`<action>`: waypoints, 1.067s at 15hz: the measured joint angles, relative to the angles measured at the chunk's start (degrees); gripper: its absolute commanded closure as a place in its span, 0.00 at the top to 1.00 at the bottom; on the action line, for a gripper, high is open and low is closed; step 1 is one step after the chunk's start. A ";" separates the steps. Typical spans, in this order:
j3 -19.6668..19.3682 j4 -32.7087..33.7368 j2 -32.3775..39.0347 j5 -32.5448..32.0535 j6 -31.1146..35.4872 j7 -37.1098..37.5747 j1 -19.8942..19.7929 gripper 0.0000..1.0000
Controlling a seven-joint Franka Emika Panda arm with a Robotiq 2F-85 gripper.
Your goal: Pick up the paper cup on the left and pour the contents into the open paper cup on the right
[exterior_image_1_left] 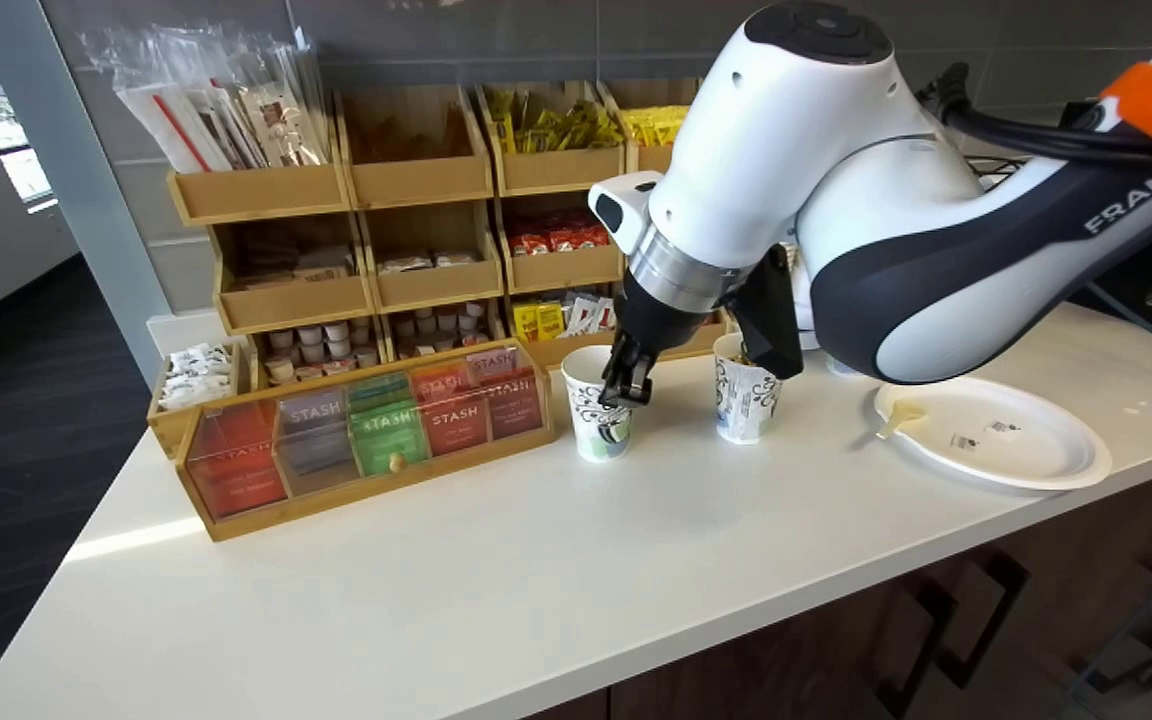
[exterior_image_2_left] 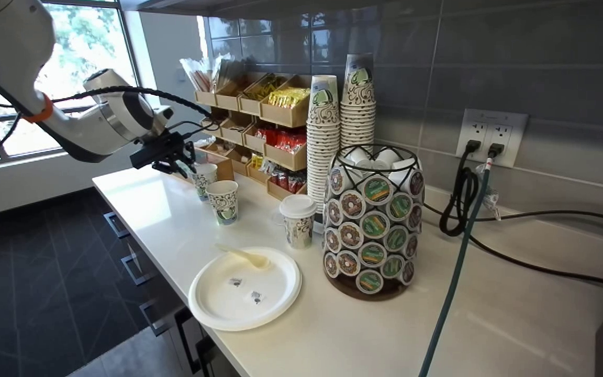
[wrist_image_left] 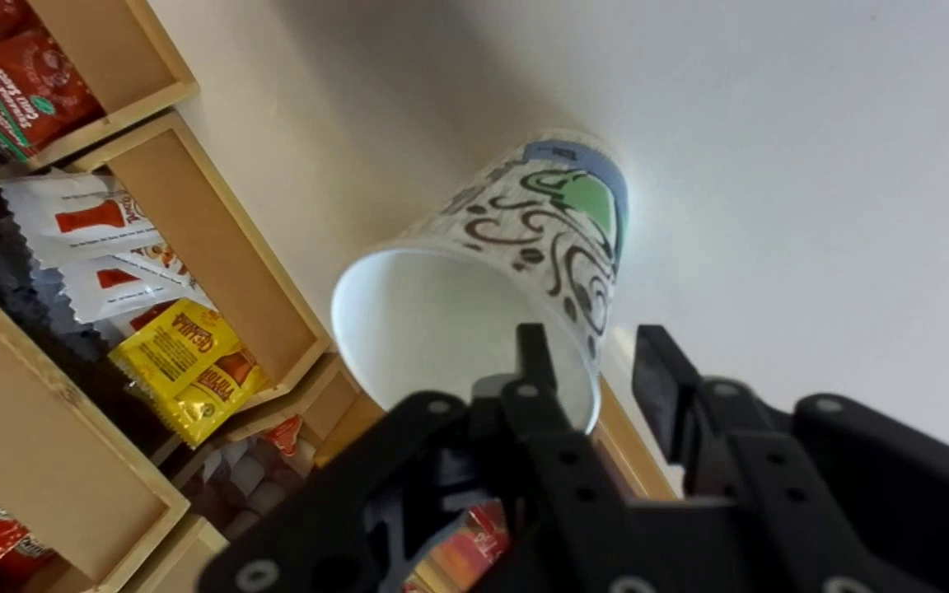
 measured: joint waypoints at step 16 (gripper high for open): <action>6.82 -3.22 -30.09 42.30 -39.34 -10.53 -18.33 1.00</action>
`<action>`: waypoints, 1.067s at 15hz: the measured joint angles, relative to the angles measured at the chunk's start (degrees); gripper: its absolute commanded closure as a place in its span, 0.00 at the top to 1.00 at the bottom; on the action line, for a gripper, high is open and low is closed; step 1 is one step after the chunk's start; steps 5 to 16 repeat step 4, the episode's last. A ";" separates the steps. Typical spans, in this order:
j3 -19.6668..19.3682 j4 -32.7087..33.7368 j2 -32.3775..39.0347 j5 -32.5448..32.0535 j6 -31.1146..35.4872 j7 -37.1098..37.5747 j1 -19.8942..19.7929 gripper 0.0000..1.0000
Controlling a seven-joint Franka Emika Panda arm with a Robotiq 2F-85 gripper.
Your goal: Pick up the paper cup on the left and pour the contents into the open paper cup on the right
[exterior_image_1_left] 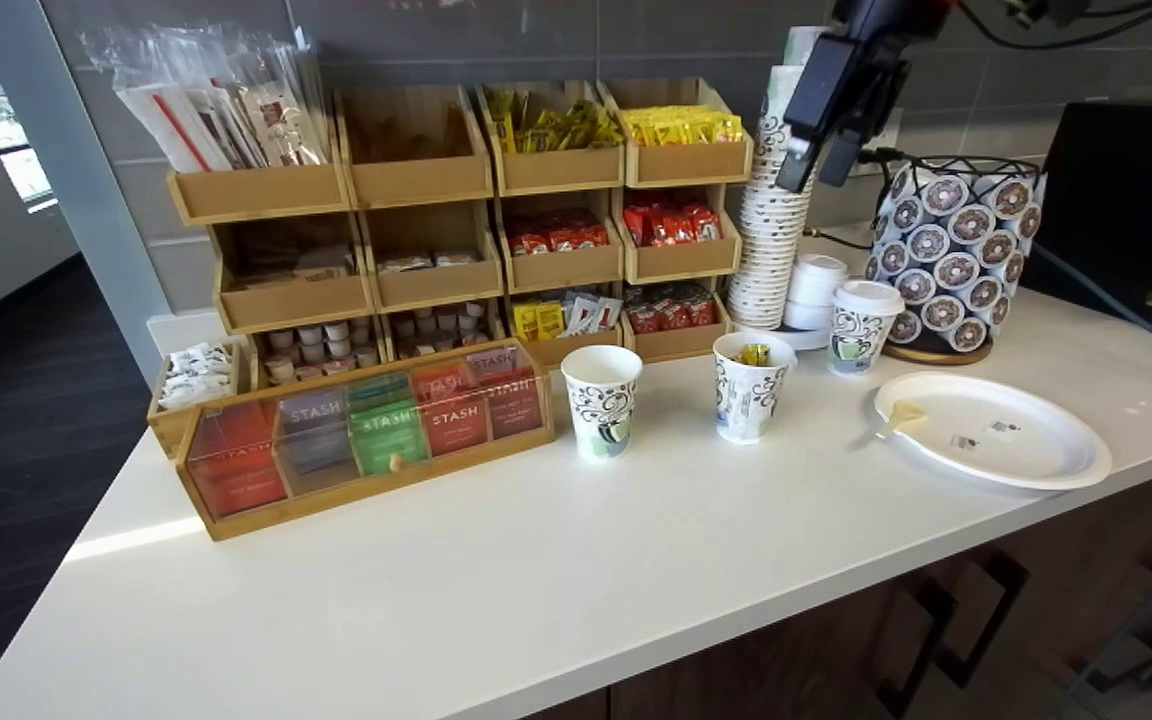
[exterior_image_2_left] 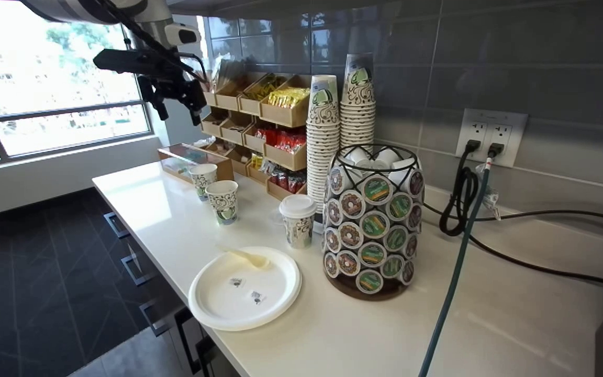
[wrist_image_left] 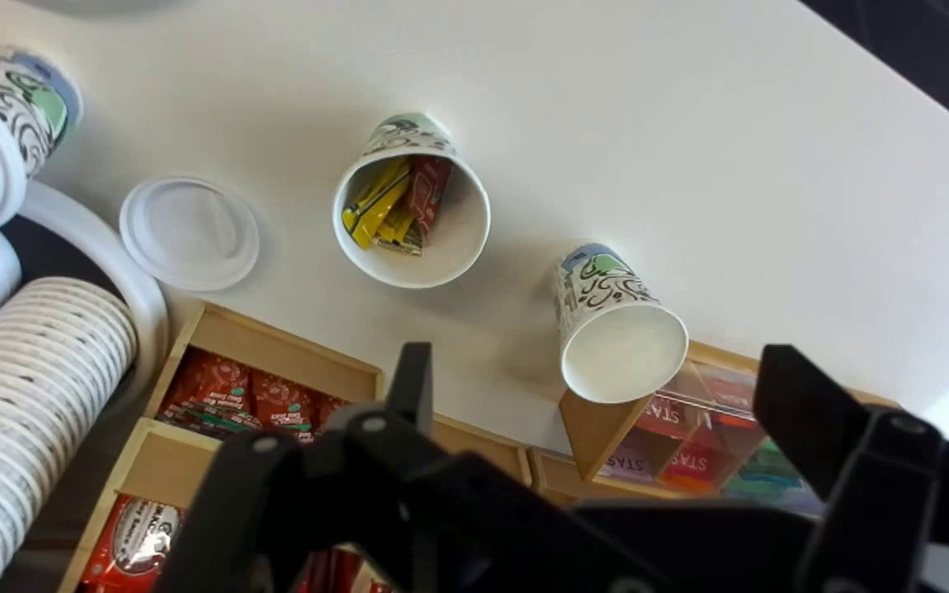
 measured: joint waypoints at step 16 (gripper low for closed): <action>-3.18 -0.74 -4.48 8.19 -1.47 -7.30 -2.03 1.00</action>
